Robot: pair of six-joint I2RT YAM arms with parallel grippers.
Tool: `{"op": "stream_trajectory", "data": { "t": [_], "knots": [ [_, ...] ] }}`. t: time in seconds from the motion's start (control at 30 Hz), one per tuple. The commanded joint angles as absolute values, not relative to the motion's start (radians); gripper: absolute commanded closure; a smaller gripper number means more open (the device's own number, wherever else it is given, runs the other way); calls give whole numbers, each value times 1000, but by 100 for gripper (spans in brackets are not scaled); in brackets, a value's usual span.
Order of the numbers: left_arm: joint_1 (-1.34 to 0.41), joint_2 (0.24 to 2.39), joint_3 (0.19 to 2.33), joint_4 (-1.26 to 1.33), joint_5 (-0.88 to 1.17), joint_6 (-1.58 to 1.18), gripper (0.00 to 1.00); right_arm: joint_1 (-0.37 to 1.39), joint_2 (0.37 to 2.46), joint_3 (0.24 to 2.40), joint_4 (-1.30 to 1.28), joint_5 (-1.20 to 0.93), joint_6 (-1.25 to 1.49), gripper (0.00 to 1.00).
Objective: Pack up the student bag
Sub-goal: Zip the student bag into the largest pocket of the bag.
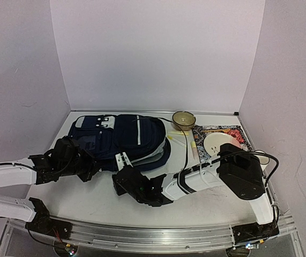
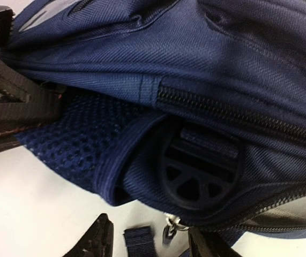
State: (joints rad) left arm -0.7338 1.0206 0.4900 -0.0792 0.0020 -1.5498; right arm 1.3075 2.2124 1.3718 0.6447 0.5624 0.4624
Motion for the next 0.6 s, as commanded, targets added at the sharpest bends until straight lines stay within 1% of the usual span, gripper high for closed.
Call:
{"op": "stream_trajectory", "data": {
  "t": [0.0,0.07,0.17,0.27,0.43,0.57],
  "knots": [
    [-735,1004,573,12,42,-1551,100,1306,2220,1414,608,657,445,58],
    [-735,996,570,10,37,-1550,100,1304,2215,1411,604,661,443,65],
    [-735,987,569,6,25,-1542,100,1304,2198,1399,603,649,429,84],
    [-734,978,568,2,11,-1534,100,1304,2163,1367,604,635,421,99],
    [-735,969,571,-42,-48,-1507,100,1304,2071,1279,606,609,403,100],
    [-733,967,594,-106,-105,-1452,100,1304,1992,1205,608,549,387,100]
  ]
}}
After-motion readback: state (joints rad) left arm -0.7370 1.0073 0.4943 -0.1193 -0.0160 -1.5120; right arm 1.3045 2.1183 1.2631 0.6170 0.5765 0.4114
